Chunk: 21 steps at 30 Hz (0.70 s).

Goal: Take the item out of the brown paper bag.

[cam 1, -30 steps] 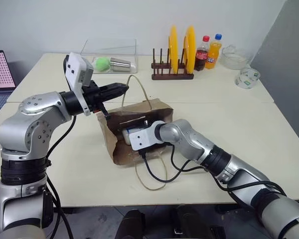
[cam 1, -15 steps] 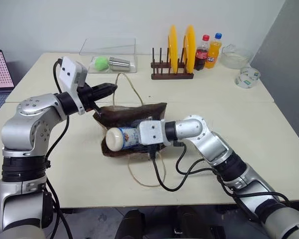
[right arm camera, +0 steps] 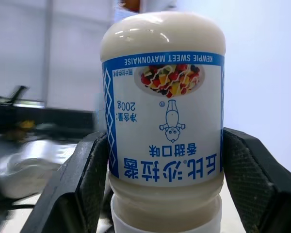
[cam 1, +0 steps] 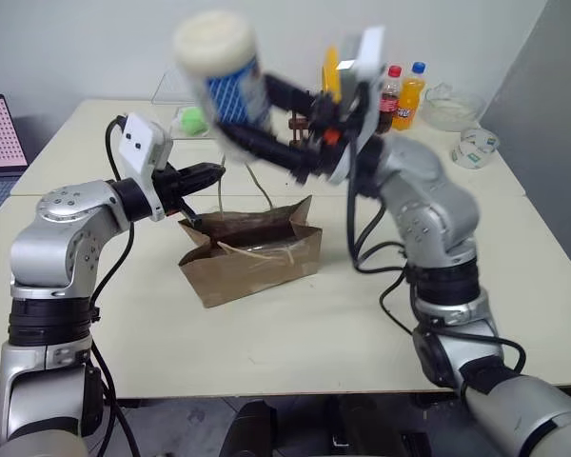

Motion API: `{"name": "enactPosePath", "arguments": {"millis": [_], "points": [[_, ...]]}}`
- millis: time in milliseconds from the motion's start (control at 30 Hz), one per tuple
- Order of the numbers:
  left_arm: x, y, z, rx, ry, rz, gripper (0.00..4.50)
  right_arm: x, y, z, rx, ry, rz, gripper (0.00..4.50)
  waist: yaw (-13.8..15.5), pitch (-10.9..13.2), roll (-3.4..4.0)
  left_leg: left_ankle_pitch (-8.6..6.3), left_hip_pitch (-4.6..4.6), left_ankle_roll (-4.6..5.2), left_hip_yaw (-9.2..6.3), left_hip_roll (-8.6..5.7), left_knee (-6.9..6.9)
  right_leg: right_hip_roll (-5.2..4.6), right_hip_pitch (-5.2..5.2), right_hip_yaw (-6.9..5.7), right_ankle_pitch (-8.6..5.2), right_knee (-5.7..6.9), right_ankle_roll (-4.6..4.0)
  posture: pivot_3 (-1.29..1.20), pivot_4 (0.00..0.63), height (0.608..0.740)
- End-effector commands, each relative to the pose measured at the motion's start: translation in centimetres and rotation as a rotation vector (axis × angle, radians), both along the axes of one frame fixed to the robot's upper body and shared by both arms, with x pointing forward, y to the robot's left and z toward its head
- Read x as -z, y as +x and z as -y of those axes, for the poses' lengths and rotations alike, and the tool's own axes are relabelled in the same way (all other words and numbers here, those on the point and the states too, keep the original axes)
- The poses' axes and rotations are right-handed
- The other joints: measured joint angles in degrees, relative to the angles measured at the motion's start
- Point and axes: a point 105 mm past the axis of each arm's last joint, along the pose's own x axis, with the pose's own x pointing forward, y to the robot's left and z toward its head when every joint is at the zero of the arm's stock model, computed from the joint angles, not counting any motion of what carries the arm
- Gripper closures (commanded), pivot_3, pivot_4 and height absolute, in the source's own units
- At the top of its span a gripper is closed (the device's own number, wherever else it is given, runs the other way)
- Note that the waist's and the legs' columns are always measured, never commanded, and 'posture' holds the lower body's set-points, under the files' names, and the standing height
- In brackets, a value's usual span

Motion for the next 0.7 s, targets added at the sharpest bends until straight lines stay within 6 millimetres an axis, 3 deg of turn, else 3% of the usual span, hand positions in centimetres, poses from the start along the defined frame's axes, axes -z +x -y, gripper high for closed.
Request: {"name": "enactPosePath", "arguments": {"millis": [33,100,200,333,533,667,700], "points": [[-1.2,-0.5,0.4,0.022,0.011,0.064,4.5,0.8,2.0,4.8,0.237,-0.133,0.084,1.47,0.4,0.0,0.01,0.0,-0.04,0.01,0.02,0.0,-0.07,0.0,0.04,-0.01,0.0,-0.23,0.01,0.0,0.15,0.74],[-1.2,-0.5,0.5,0.024,0.01,0.064,4.5,2.8,3.2,7.4,0.345,-0.254,0.076,1.47,0.5,0.0,0.01,0.0,-0.06,0.03,0.06,-0.01,-0.1,0.0,0.09,-0.01,0.02,-0.38,0.05,0.0,0.15,0.74],[-1.2,-0.4,0.6,0.029,0.009,0.066,4.5,7.9,4.8,12.0,0.518,-0.568,0.066,1.47,0.4,0.0,0.01,-0.02,-0.14,0.06,0.19,0.02,-0.15,-0.01,0.03,0.03,0.03,-0.41,0.09,0.0,0.15,0.74],[-1.2,-0.2,0.9,0.041,0.008,0.069,4.5,14.2,5.7,15.7,0.582,-0.917,0.035,1.47,0.1,0.0,0.03,-0.03,-0.24,0.07,0.42,0.11,-0.21,0.0,-0.09,0.02,-0.02,-0.39,0.17,0.0,0.15,0.74],[-1.3,-0.2,1.2,0.054,0.008,0.074,4.5,19.4,6.6,17.9,0.564,-1.175,0.001,1.47,-1.0,0.1,0.09,-0.01,-0.2,0.06,0.48,0.14,-0.18,0.05,-0.11,0.11,-0.07,-0.33,0.25,0.0,0.15,0.74],[-1.2,-0.4,1.3,0.058,0.014,0.074,4.5,20.8,6.6,18.4,0.513,-1.251,-0.029,1.47,-1.0,0.1,0.09,0.0,-0.02,0.05,0.47,0.13,-0.11,0.06,0.08,0.14,-0.15,-0.32,0.42,0.0,0.15,0.74],[-1.2,-0.4,1.2,0.057,0.015,0.075,4.5,20.9,6.7,18.5,0.507,-1.261,-0.031,1.12,-0.9,0.1,0.08,0.0,0.03,0.05,0.45,0.13,-0.11,0.06,0.15,0.13,-0.16,-0.33,0.44,0.0,0.15,0.74]]}}
